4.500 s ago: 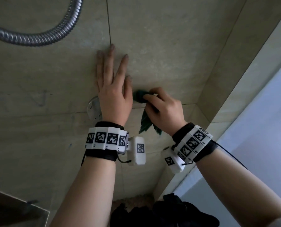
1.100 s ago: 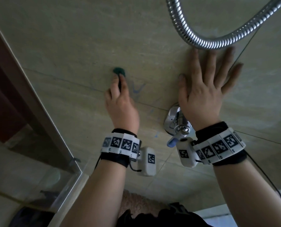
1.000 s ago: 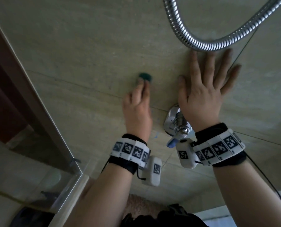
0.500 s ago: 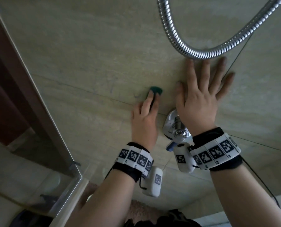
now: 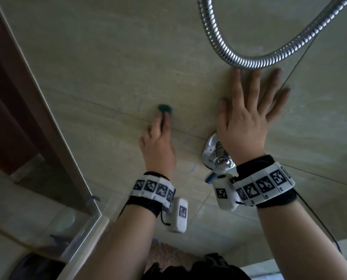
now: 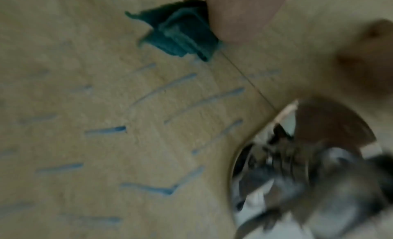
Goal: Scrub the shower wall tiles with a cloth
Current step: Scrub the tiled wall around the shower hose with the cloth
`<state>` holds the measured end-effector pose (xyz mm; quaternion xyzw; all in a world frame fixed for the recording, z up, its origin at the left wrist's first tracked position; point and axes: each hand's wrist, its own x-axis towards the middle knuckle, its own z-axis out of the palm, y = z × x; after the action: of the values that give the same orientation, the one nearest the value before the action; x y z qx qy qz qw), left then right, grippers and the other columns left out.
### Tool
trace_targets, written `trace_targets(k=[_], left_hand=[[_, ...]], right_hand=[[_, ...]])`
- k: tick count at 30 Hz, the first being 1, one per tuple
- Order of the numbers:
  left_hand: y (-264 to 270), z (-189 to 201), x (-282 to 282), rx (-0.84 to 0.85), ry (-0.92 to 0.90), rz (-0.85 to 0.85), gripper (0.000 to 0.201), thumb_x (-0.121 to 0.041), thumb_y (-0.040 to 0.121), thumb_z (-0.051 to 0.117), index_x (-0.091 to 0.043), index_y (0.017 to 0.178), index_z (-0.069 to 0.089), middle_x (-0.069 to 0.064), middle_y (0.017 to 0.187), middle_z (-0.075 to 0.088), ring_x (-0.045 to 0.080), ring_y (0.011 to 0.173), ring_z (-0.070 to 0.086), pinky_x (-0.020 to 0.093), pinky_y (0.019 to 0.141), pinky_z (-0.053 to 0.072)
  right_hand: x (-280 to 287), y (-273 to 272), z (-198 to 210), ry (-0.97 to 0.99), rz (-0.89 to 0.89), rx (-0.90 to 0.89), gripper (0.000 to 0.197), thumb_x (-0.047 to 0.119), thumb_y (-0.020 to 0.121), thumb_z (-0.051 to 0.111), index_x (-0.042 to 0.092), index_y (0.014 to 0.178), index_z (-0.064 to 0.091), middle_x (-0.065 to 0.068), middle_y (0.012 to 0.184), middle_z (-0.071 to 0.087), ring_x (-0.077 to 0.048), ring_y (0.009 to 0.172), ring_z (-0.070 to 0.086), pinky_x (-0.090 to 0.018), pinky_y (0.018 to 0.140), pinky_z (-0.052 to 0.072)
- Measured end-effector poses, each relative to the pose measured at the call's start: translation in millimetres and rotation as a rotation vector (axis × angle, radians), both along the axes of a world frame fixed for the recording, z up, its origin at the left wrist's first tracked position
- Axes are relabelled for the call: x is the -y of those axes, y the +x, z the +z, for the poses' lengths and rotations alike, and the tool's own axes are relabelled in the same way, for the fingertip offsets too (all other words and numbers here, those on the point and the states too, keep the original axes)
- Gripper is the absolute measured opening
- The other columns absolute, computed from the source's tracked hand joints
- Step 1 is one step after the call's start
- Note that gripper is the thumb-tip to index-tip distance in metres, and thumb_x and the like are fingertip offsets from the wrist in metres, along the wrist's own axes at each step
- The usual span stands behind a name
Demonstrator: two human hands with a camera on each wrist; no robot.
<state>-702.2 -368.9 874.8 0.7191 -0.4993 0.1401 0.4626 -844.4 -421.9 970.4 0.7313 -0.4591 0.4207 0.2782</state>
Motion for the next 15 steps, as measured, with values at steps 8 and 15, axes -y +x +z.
trace_targets(k=[8,15], left_hand=[[-36.7,-8.3,-2.0,0.111,-0.024,-0.201,0.068,0.01,0.071,0.065,-0.01,0.134,0.054,0.005,0.138,0.039,0.025,0.102,0.042,0.042,0.082,0.047],[-18.1,-10.8,0.6,-0.17,0.041,0.028,0.071,0.011,0.076,0.062,-0.007,0.142,0.043,0.015,0.142,0.043,0.034,0.109,0.044,0.049,0.088,0.044]], right_hand=[[-1.0,0.3,-0.9,0.029,0.003,0.002,0.058,0.03,0.099,0.043,0.019,0.152,0.022,-0.013,0.157,0.02,-0.046,0.141,0.009,-0.059,0.112,-0.002],[-2.4,-1.9,0.8,0.021,0.004,-0.009,0.055,0.034,0.101,0.04,0.02,0.151,0.025,-0.013,0.157,0.021,-0.045,0.141,0.011,-0.057,0.113,0.0]])
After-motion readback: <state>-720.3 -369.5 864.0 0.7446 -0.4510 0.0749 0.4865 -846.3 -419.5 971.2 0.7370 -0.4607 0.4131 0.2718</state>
